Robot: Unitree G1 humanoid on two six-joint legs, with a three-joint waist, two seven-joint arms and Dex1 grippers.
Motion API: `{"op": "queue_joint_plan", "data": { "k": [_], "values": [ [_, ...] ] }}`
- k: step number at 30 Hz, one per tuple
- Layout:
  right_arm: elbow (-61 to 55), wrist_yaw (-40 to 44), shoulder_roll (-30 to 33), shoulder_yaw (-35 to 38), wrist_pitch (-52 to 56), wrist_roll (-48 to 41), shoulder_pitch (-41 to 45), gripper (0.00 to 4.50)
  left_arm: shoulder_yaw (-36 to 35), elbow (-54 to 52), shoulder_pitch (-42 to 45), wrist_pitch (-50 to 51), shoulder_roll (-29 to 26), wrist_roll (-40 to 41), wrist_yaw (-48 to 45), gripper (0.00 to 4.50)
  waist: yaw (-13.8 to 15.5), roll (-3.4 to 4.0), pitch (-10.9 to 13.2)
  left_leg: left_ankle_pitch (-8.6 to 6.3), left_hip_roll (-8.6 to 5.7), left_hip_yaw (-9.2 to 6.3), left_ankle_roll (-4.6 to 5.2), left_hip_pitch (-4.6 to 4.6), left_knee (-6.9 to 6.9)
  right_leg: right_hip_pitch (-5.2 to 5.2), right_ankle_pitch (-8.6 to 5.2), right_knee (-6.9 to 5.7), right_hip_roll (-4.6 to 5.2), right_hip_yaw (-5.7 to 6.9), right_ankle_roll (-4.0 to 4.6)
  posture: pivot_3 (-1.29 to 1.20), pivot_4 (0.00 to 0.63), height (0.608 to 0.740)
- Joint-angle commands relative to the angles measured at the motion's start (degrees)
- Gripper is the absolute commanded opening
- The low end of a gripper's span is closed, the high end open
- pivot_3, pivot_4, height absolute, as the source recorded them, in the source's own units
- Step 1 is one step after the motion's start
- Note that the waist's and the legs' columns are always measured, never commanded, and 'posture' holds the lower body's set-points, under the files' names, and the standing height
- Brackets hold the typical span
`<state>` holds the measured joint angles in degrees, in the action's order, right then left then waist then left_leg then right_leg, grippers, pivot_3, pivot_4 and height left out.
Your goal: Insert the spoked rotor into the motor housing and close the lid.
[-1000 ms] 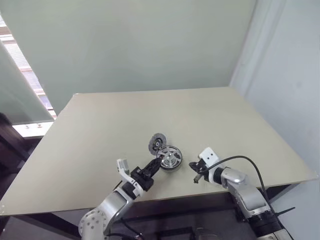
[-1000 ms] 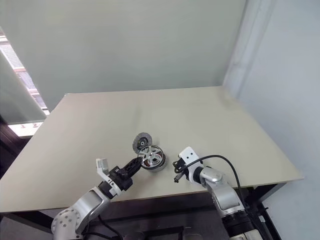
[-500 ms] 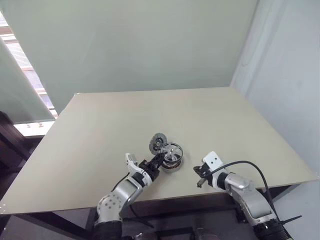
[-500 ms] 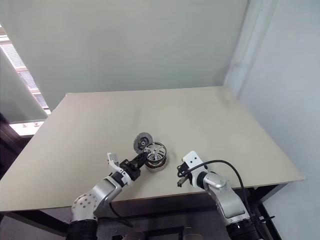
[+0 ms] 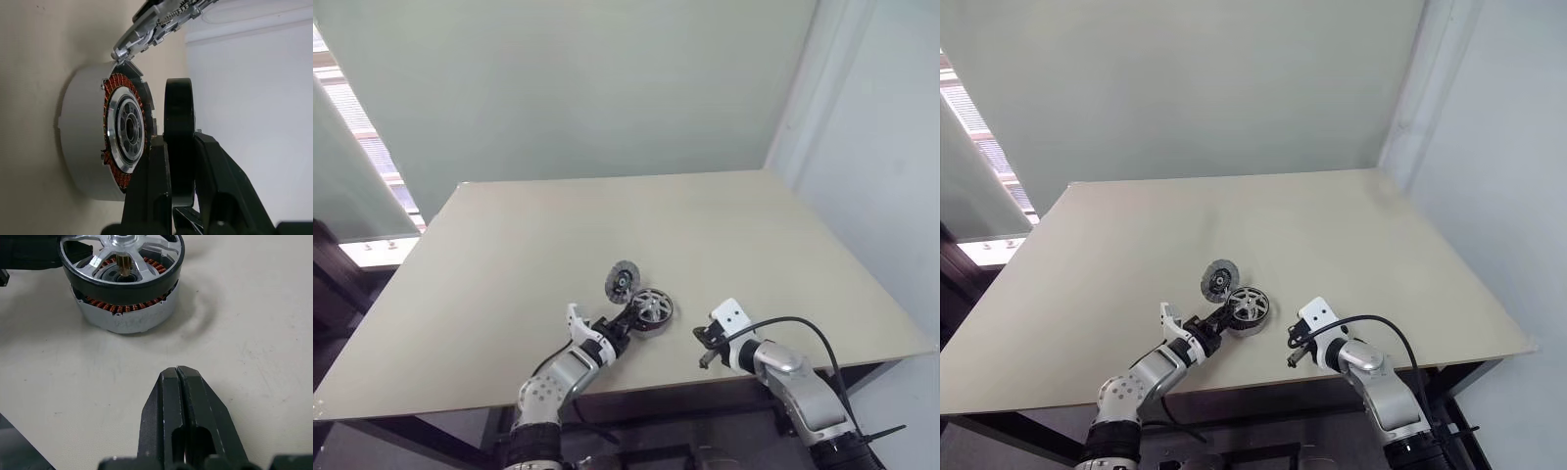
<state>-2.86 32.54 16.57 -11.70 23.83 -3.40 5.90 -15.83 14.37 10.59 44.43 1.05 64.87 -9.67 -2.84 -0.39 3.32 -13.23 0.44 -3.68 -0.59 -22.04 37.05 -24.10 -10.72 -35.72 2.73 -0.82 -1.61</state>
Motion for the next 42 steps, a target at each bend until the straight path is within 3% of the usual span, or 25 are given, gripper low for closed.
{"op": "queue_joint_plan", "data": {
  "k": [1,15,16,26,42],
  "values": [
    [-2.75,-0.35,-0.26,0.7,-0.42,-1.09,0.15,0.0,-0.95,0.27,1.91,-0.52,0.17,-1.48,-0.83,0.28,0.0,0.0,0.0,0.0,0.0,0.0,0.0,0.0,0.0,0.0,0.0,0.0,0.0,0.0,0.0,0.0,0.0,0.74],
    [-2.68,-0.96,-0.29,1.2,-0.35,-1.21,0.09,0.0,-1.85,2.5,3.15,0.66,0.84,-5.41,-1.38,0.28,0.01,-0.01,-0.01,0.0,0.0,0.0,0.01,0.03,0.02,0.04,0.0,0.0,0.0,0.0,0.0,0.0,0.0,0.74],
    [-2.72,-1.03,-0.28,1.23,-0.35,-1.2,0.02,0.0,-1.83,2.16,2.99,0.85,0.71,-5.65,-1.33,1.03,0.0,-0.01,-0.01,0.01,0.0,0.0,0.01,0.04,0.02,0.06,0.0,0.0,-0.01,0.0,0.0,0.0,0.0,0.74],
    [-2.45,-1.62,-0.45,1.31,-0.58,-1.29,-0.12,0.0,-2.92,-4.26,1.79,2.18,0.03,-6.25,2.54,4.45,-0.05,-0.03,0.0,-0.14,0.01,-0.04,-0.24,0.47,0.06,0.5,0.0,0.06,0.02,0.04,-0.01,0.0,0.0,0.74],
    [-0.53,-1.93,-0.99,0.97,-1.35,-1.61,1.05,0.0,-0.09,-26.99,-0.05,7.87,-3.35,-4.91,8.59,4.48,-0.01,-0.12,0.05,-0.03,-0.01,-0.09,-0.04,0.39,-0.08,0.41,-0.01,0.07,0.02,0.03,-0.01,0.0,0.0,0.74]
  ]
}}
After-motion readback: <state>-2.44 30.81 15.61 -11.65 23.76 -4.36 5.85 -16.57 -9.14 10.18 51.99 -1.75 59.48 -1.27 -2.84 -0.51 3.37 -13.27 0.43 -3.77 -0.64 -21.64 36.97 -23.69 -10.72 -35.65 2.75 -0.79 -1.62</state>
